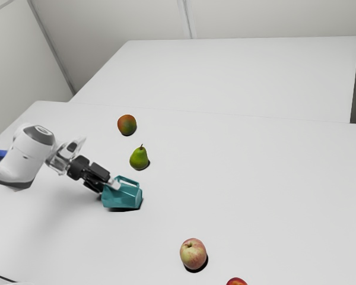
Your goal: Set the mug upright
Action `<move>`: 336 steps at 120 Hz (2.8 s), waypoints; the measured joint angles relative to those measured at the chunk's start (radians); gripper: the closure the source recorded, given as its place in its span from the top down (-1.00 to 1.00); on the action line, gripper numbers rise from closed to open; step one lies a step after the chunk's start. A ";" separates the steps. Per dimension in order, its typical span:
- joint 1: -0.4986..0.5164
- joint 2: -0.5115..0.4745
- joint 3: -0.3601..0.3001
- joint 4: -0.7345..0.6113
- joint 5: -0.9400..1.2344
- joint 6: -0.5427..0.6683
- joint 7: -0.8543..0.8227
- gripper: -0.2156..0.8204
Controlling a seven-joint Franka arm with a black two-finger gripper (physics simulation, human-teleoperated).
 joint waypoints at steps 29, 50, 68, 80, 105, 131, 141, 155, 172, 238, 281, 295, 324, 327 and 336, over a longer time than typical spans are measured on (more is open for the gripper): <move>0.000 -0.003 0.000 0.000 -0.009 -0.031 0.057 -0.38; 0.001 -0.012 -0.001 0.000 -0.010 -0.051 0.086 -0.57; 0.000 -0.015 -0.002 0.000 -0.010 -0.063 0.106 -0.77; 0.000 -0.018 -0.003 0.001 -0.010 -0.067 0.117 -0.82; -0.003 -0.053 -0.018 0.000 -0.012 -0.068 0.135 -0.90; -0.009 -0.207 -0.136 -0.028 0.065 0.001 0.129 -0.92; -0.009 -0.241 -0.198 -0.030 0.160 0.057 0.102 -0.93; -0.012 -0.269 -0.289 -0.024 0.355 0.133 0.030 -0.93; -0.019 -0.276 -0.352 -0.022 0.550 0.200 -0.081 -0.93; -0.019 -0.263 -0.418 -0.103 0.760 0.424 -0.454 -0.93; -0.021 -0.251 -0.426 -0.113 0.759 0.455 -0.571 -0.50; -0.020 -0.250 -0.427 -0.114 0.758 0.457 -0.594 -0.15; -0.019 -0.284 -0.433 -0.102 0.757 0.451 -0.629 0.27; -0.019 -0.293 -0.434 -0.098 0.756 0.448 -0.632 0.30; -0.018 -0.322 -0.437 -0.075 0.756 0.426 -0.639 0.38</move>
